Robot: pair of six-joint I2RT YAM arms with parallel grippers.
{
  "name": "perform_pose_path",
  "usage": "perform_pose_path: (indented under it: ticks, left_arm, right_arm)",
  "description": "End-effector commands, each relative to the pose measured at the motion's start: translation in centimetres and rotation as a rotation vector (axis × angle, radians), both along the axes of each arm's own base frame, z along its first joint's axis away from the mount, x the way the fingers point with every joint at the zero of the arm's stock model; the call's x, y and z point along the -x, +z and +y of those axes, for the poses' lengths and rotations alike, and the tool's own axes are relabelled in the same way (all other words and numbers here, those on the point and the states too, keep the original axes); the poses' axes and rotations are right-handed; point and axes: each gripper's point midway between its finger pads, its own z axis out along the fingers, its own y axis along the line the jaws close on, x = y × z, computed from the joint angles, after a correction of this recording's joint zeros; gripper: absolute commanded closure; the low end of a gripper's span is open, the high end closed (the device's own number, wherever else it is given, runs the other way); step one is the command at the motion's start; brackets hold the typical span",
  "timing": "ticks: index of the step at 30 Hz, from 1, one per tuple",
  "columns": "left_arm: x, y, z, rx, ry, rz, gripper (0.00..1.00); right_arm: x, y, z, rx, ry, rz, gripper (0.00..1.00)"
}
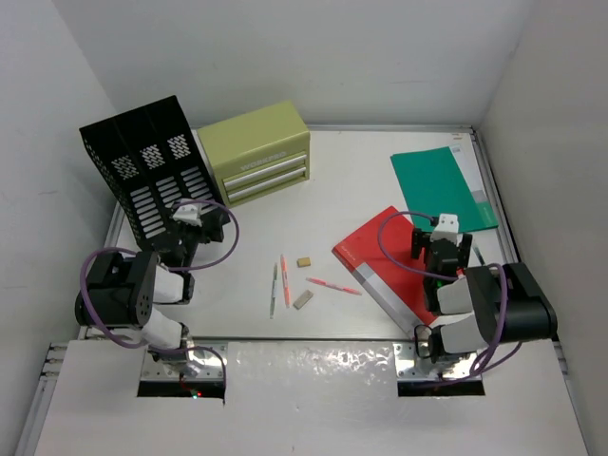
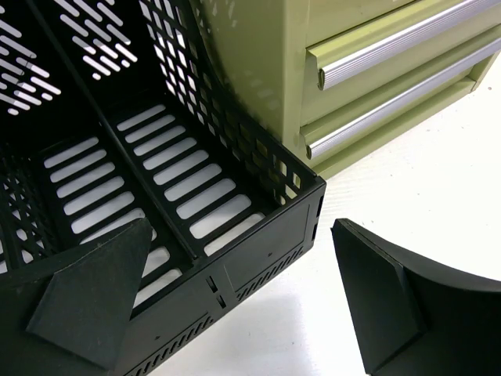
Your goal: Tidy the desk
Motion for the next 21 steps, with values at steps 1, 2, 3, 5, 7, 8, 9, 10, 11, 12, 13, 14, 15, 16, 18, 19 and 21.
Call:
perform_pose_path:
  ticks: [1, 2, 3, 5, 7, 8, 9, 10, 11, 12, 13, 14, 15, 16, 18, 19, 21]
  left_arm:
    - [-0.3, 1.6, -0.3, 0.017, -0.007, -0.064, 0.00]
    - [-0.3, 1.6, -0.4, 0.016, -0.008, -0.065, 0.00]
    - [-0.3, 1.6, -0.4, 0.016, -0.008, -0.065, 0.00]
    - [-0.3, 1.6, -0.5, 0.016, -0.017, -0.064, 0.01]
    - [0.0, 2.2, -1.2, -0.012, -0.070, -0.081, 0.05]
    - [1.0, 1.5, -1.1, -0.017, -0.061, -0.064, 0.05]
    - [1.3, 3.1, -1.2, -0.007, -0.059, -0.139, 0.05]
    - [2.1, 3.1, -1.0, -0.001, -0.047, -0.147, 0.06]
    - [2.2, 4.2, -1.0, 0.003, -0.046, -0.186, 0.06]
    - [2.4, 5.0, -1.1, -0.001, -0.049, -0.181, 0.07]
    - [2.3, 5.7, -1.3, -0.016, -0.067, -0.174, 0.07]
    - [1.3, 7.9, -1.4, -0.030, -0.075, -0.199, 0.07]
    - [1.5, 8.6, -1.4, -0.033, -0.074, -0.173, 0.07]
    - [1.5, 9.3, -1.7, -0.038, -0.092, -0.173, 0.08]
    - [0.7, 8.5, -1.8, -0.060, -0.116, -0.046, 0.11]
    - [0.6, 8.3, -2.4, -0.065, -0.148, -0.008, 0.13]
    - [0.9, 8.5, -2.7, -0.065, -0.172, 0.047, 0.14]
  right_arm:
    - [-0.8, 1.7, 0.0, 0.004, -0.003, -0.045, 0.01]
    - [-1.7, 2.5, 0.3, 0.003, 0.008, -0.047, 0.01]
    - [-1.5, 2.5, 0.5, 0.005, 0.026, -0.001, 0.01]
    - [-3.0, 5.2, 0.9, -0.048, 0.013, -0.067, 0.01]
    - [-4.2, 8.3, 3.3, -0.137, 0.126, -0.165, 0.01]
    - [-4.6, 9.6, 4.2, -0.161, 0.175, -0.202, 0.01]
    - [-4.8, 11.2, 5.5, -0.227, 0.225, -0.251, 0.01]
    - [-5.3, 12.8, 6.2, -0.295, 0.235, -0.295, 0.01]
    - [-5.6, 13.7, 6.9, -0.334, 0.257, -0.307, 0.01]
    - [-5.6, 13.7, 7.5, -0.371, 0.272, -0.279, 0.01]
    - [-5.9, 14.3, 8.9, -0.418, 0.328, -0.268, 0.01]
    - [-6.7, 16.4, 10.1, -0.487, 0.353, -0.292, 0.05]
    - [-6.8, 16.3, 11.0, -0.531, 0.368, -0.261, 0.09]
    - [-7.6, 17.5, 12.1, -0.569, 0.389, -0.266, 0.12]
    - [-7.8, 18.4, 16.0, -0.656, 0.473, -0.246, 0.20]
    - [-8.0, 18.7, 17.3, -0.671, 0.495, -0.240, 0.21]
    - [-8.6, 19.7, 21.3, -0.732, 0.565, -0.227, 0.23]
